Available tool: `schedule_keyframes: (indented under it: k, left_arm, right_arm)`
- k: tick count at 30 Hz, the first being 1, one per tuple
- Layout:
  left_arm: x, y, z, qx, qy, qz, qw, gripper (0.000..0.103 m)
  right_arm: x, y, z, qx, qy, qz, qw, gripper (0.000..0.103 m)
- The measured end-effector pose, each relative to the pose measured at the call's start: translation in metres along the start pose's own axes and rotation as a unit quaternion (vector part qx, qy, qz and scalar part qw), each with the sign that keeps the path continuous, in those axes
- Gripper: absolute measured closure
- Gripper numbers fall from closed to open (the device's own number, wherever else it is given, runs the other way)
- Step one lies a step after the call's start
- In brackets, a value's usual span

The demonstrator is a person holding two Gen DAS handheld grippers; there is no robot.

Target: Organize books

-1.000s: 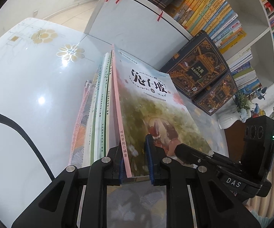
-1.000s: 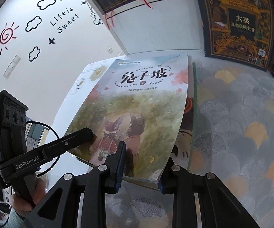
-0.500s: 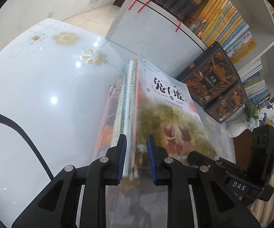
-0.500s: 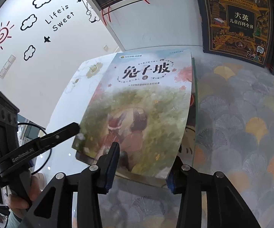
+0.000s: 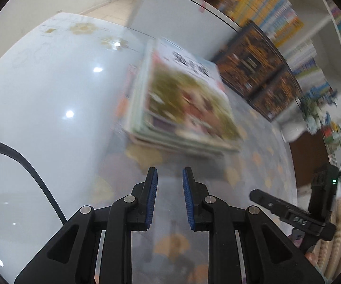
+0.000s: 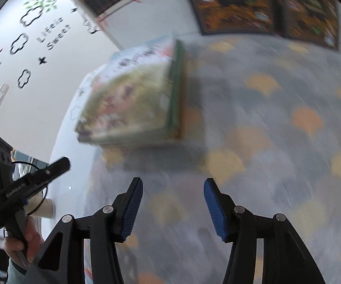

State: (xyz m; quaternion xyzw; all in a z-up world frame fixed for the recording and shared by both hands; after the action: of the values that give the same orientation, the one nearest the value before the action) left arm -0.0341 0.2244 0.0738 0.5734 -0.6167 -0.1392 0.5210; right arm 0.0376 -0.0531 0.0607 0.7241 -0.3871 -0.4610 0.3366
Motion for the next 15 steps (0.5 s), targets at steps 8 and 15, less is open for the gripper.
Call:
schedule_keyframes:
  k: [8,15]
  left_arm:
    - [0.093,-0.025,0.047,-0.052,-0.096,0.005,0.9940,0.073]
    - [0.160,-0.026,0.059,-0.024,-0.130,-0.021,0.9910,0.072]
  right_arm:
    - [0.080,0.067,0.029,0.044,-0.079,0.053,0.994,0.051]
    - [0.100,0.156,0.018,0.128,-0.026,0.136,0.982,0.047]
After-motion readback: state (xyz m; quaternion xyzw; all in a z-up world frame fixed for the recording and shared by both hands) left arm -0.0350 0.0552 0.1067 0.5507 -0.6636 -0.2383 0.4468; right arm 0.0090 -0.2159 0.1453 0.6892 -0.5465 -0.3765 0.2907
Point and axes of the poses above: each gripper's, at about its wrist camera, not at the fingertips, and y roughly against the way its jaws point, x to its right, z to its underside, the point moved 1 cm from there along -y, roughly the way its jaws point
